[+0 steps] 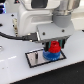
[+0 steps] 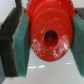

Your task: Insert the blue gear onto the right peg, followed by the red gear

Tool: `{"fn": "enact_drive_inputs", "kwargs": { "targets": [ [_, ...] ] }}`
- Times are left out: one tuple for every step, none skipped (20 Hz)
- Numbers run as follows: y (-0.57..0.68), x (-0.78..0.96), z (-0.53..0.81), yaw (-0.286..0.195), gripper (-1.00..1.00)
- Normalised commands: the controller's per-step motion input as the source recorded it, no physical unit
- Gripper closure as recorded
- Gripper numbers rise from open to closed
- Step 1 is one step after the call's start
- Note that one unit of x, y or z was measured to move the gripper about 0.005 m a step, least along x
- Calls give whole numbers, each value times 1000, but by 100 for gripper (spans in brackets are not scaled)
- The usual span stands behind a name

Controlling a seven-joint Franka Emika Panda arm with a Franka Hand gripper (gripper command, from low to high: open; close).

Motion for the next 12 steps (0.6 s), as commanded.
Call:
{"fn": "enact_drive_inputs", "kwargs": {
  "targets": [
    [-39,60,147,0,100],
    [-26,77,150,0,100],
    [-3,20,137,0,100],
    [-5,14,120,0,100],
    [-38,43,119,0,100],
    [-93,37,81,0,100],
    [-113,74,45,0,100],
    [-95,85,-8,0,100],
    [-82,124,-33,0,100],
    [-83,171,-65,0,100],
    [-102,181,-129,0,100],
    [-103,198,-137,0,100]
  ]
}}
